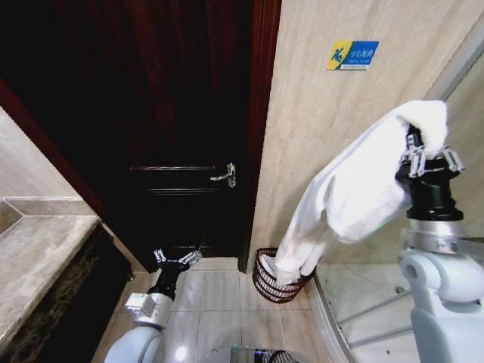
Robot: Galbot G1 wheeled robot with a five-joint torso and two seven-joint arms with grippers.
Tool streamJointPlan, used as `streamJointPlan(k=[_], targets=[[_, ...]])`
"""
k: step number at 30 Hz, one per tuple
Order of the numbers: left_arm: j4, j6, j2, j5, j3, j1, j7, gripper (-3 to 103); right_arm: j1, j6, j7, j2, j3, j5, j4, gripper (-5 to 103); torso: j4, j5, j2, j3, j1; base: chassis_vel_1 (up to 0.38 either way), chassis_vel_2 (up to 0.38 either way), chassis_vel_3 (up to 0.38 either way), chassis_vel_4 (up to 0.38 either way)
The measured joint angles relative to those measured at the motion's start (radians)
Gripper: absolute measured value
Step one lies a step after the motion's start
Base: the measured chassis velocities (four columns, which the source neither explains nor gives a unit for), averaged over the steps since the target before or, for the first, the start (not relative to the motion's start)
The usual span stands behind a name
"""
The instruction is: Discard the used towel into the hamper.
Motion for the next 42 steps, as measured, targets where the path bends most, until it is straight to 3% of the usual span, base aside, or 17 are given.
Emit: streamJointPlan(k=[16,42], targets=[[0.0,0.0,0.0,0.0,0.0,0.0,0.0,100,0.089,-0.009,-0.003,-0.048,-0.01,0.016,-0.08,12,0.0,0.0,0.0,0.0,0.0,0.0,0.0,0.0,0.0],[0.0,0.0,0.0,0.0,0.0,0.0,0.0,100,-0.001,0.042,-0.038,0.056,-0.069,-0.047,-0.136,12,0.0,-0.0001,0.0,0.0,0.0,0.0,0.0,0.0,0.0]])
